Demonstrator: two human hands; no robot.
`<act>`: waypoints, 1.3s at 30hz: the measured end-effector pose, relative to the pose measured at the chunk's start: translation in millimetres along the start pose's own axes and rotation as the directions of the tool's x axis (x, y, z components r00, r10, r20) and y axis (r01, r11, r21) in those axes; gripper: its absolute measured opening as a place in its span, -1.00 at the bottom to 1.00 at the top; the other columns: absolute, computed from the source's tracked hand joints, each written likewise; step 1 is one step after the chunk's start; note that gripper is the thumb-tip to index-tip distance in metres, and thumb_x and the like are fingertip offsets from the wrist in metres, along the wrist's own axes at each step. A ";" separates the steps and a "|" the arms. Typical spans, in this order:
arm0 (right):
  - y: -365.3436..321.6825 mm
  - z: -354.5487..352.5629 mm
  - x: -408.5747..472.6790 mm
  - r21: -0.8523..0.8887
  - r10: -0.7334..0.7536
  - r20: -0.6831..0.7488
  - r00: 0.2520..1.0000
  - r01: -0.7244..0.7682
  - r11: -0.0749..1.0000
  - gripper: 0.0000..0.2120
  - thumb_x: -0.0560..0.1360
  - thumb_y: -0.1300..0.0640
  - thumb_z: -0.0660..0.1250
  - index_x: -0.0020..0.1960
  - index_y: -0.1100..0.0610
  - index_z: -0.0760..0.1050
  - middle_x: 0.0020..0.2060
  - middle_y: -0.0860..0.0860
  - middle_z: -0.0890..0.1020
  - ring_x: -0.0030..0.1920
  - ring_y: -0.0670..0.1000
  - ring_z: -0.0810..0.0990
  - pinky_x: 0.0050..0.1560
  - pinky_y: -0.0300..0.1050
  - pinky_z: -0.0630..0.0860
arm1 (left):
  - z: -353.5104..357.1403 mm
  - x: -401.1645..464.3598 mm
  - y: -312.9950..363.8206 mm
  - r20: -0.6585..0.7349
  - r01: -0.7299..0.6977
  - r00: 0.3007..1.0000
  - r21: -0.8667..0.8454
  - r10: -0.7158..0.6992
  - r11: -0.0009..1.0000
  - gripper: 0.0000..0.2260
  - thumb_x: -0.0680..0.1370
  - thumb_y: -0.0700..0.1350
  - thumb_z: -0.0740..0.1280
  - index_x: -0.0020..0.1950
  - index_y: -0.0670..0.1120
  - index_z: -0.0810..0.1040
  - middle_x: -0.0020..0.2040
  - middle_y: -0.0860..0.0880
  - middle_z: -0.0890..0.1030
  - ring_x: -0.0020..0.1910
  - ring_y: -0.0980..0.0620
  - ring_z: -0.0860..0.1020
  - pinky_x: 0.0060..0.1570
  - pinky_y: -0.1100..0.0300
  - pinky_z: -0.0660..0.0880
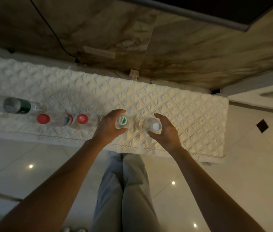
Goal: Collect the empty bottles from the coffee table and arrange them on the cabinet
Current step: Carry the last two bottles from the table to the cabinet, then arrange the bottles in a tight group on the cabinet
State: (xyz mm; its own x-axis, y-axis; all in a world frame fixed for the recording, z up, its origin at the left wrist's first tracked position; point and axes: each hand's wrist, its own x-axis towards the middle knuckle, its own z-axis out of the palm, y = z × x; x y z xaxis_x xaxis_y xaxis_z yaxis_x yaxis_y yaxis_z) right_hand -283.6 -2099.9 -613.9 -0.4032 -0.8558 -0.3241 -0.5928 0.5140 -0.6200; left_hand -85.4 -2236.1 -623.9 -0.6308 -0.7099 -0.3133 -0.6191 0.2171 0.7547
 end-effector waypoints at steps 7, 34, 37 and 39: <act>-61.1 -53.8 -11.2 -0.169 -0.184 -0.021 0.983 0.178 0.969 -0.54 0.49 0.02 0.36 0.32 0.15 0.39 0.29 0.11 0.47 0.36 0.10 0.37 0.27 -0.01 0.40 | -48.2 -24.0 62.0 -0.020 -0.001 1.000 0.090 0.003 0.996 -0.46 0.45 0.00 0.43 0.38 -0.06 0.36 0.35 -0.07 0.45 0.33 -0.01 0.38 0.23 0.16 0.34; -323.3 -147.1 10.9 -0.458 -0.582 -0.052 0.811 0.499 0.736 -0.51 0.61 -0.08 0.06 0.42 0.19 0.27 0.43 0.10 0.32 0.49 0.07 0.11 0.48 0.00 0.08 | -273.3 -169.0 131.5 -0.667 0.417 0.745 0.490 0.022 0.766 -0.54 0.55 0.00 0.29 0.39 -0.16 0.37 0.38 -0.21 0.40 0.40 -0.20 0.29 0.37 -0.12 0.23; -353.4 -123.2 -2.4 -0.462 -0.627 -0.029 0.779 0.545 0.699 -0.52 0.61 -0.09 0.06 0.42 0.17 0.28 0.42 0.09 0.33 0.49 0.08 0.12 0.46 -0.01 0.07 | -295.6 -202.2 116.2 -0.714 0.442 0.700 0.448 0.013 0.777 -0.54 0.56 0.01 0.26 0.40 -0.16 0.35 0.40 -0.21 0.37 0.41 -0.21 0.26 0.39 -0.12 0.18; -376.7 -104.3 -14.1 -0.471 -0.657 -0.037 0.753 0.567 0.676 -0.52 0.60 -0.08 0.07 0.41 0.17 0.28 0.41 0.10 0.35 0.48 0.09 0.14 0.45 -0.01 0.09 | -312.3 -227.1 102.9 -0.734 0.455 0.679 0.435 0.014 0.777 -0.54 0.57 0.02 0.24 0.41 -0.17 0.33 0.41 -0.22 0.36 0.41 -0.21 0.25 0.38 -0.12 0.18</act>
State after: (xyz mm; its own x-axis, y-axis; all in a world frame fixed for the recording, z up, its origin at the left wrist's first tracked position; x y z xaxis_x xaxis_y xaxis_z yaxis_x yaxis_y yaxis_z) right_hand -127.3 -2275.4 -301.3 0.0600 -0.9801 0.1890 -0.9575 -0.1100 -0.2665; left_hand 140.2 -2261.8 -295.1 -0.0932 -0.9707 0.2213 -0.9716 0.1372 0.1927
